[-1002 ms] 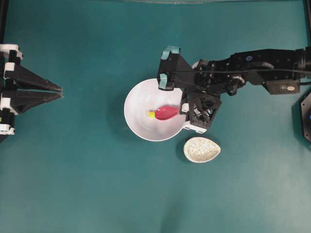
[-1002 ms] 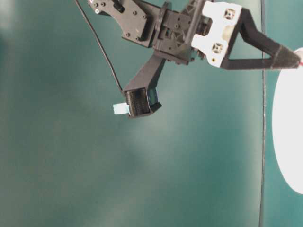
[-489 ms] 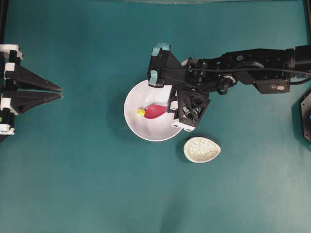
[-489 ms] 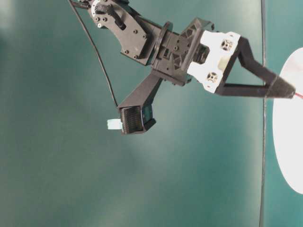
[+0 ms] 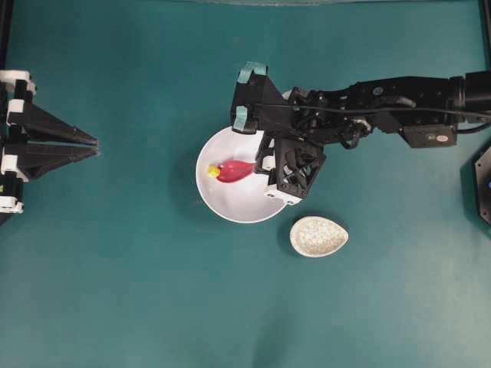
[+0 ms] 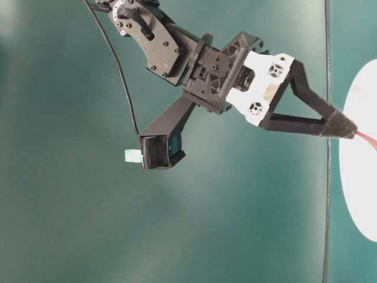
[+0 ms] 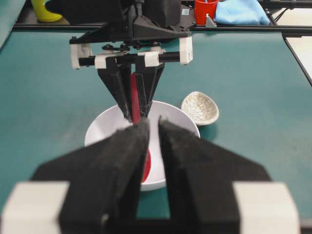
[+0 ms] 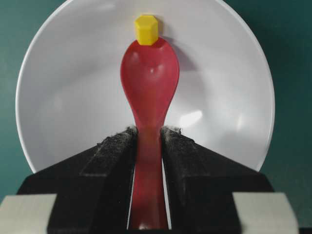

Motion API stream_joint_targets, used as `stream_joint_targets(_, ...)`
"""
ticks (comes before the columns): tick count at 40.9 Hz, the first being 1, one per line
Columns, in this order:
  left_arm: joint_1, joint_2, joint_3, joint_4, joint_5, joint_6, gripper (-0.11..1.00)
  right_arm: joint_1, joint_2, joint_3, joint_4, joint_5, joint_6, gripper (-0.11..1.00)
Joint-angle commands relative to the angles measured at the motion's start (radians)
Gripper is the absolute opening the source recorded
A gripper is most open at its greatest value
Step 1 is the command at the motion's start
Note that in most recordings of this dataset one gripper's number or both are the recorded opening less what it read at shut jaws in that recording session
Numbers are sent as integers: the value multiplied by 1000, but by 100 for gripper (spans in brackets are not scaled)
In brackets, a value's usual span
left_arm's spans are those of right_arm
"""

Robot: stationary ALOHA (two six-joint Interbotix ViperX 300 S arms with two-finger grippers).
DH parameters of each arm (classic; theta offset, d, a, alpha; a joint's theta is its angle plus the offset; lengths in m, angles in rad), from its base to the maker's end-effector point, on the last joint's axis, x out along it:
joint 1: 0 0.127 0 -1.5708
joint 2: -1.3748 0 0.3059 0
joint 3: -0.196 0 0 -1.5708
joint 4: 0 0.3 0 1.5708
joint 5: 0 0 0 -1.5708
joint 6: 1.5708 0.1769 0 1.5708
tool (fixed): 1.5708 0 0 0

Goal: Scoop the yellow hexagonal prism block from the bowl with a spoon using the right arm.
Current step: 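Push the spoon bowl under the yellow hexagonal block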

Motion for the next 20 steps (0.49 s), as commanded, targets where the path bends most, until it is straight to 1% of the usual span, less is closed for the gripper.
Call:
stream_joint_targets(1, 2, 3, -29, 3, -2, 2, 16, -3, -18, -23, -2, -9, -2, 25)
stream_joint_targets(20, 2, 3, -29, 2, 6, 2, 16, -2, -46, 25, 3, -94, 6, 25)
